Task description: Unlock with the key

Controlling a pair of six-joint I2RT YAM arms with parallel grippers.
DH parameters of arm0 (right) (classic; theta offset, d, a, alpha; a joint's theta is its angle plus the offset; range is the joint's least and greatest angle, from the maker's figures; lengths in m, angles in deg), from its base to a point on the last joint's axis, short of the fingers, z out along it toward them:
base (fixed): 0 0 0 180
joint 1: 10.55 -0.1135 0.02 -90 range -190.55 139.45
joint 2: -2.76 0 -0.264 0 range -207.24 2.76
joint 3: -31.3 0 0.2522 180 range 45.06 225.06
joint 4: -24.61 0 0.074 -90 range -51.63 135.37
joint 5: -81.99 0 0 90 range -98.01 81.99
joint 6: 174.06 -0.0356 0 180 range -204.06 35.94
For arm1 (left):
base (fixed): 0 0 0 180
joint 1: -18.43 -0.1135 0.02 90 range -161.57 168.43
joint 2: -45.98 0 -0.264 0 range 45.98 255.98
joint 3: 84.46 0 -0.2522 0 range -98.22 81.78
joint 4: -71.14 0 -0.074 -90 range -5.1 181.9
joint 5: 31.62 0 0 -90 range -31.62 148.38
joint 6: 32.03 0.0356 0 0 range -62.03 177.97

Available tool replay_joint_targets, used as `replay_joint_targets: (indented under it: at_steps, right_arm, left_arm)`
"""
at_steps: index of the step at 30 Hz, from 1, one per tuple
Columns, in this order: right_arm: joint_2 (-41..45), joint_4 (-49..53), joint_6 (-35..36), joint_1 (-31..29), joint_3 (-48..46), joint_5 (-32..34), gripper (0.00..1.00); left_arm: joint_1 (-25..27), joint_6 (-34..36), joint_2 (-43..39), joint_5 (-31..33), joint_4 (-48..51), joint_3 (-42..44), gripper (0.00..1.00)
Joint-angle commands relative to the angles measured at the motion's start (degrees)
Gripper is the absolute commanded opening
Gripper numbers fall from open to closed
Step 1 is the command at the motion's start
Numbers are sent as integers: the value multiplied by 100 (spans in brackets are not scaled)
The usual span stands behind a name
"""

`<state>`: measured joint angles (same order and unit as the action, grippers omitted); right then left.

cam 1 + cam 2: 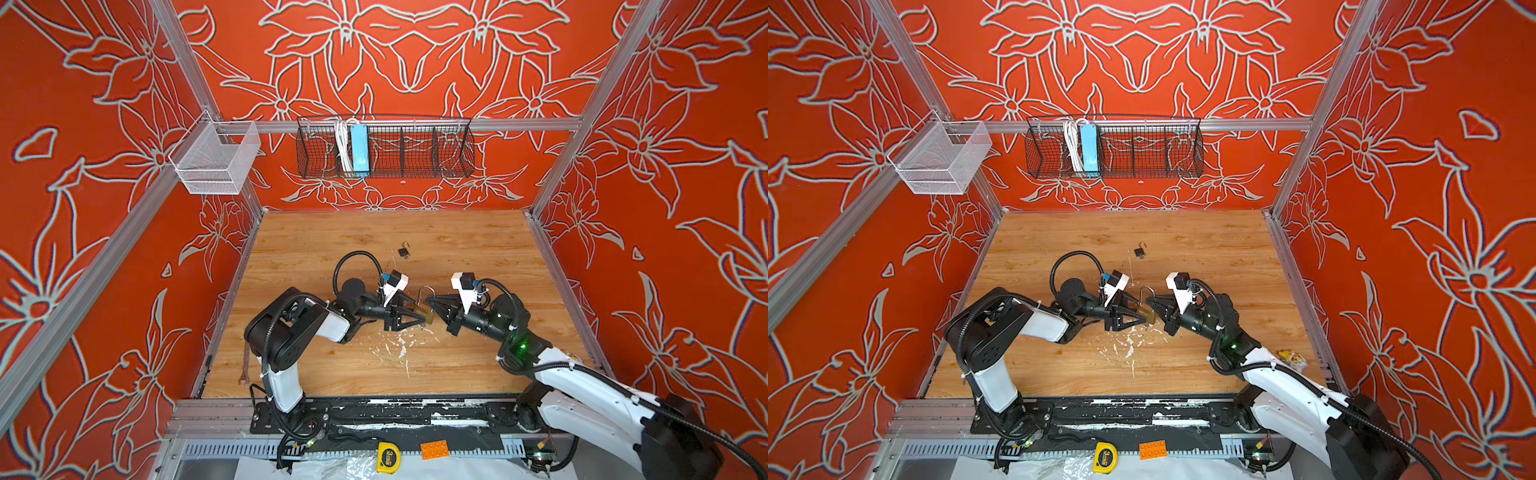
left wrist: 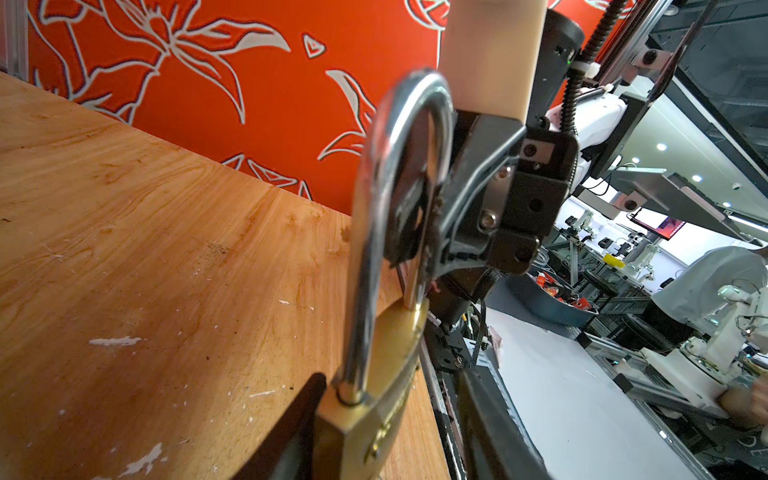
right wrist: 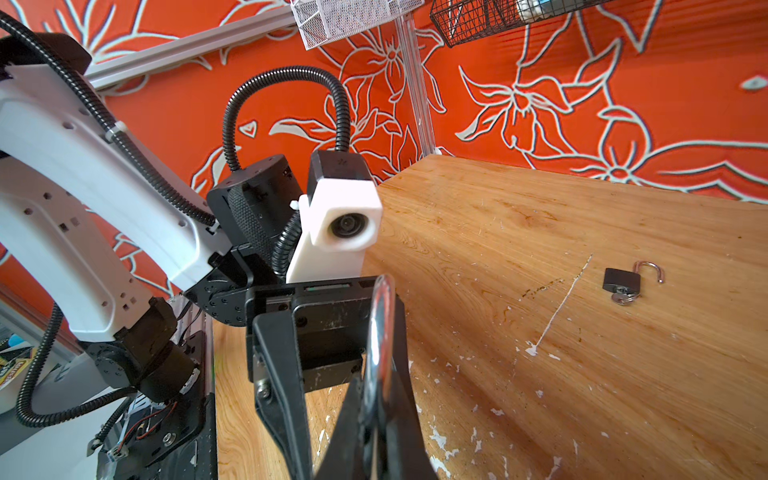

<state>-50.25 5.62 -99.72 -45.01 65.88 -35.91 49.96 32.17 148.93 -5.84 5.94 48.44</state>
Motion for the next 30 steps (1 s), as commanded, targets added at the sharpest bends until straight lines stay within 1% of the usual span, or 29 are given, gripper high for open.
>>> replay_joint_targets:
  at_steps: [1, 6, 13, 19, 24, 28, 29, 30]
  right_arm:
    - [98, -425, -60, 35, 19, 126, 0]
    - [97, -410, -51, 36, 17, 165, 0]
    - [140, -300, -43, 52, 19, 356, 0]
    - [188, -239, -46, 62, 10, 531, 0]
    - [186, -200, -77, 71, -7, 708, 0]
    - [210, -141, -121, 64, -29, 983, 0]
    - [233, -82, -130, 68, -25, 1106, 3]
    - [267, 16, -138, 66, -18, 1282, 24]
  left_arm:
    - [53, -38, 54, -173, -138, -109, 46]
    - [64, -57, 61, -196, -94, -138, 42]
    - [73, -84, 101, -239, -58, -190, 30]
    - [82, -103, 100, -257, -102, -196, 17]
    - [82, -194, 104, -183, -68, -223, 1]
    - [73, -597, 89, 12, 224, -390, 0]
    - [73, -718, 57, 116, 360, -455, 0]
    - [73, -820, 5, 280, 491, -471, 0]
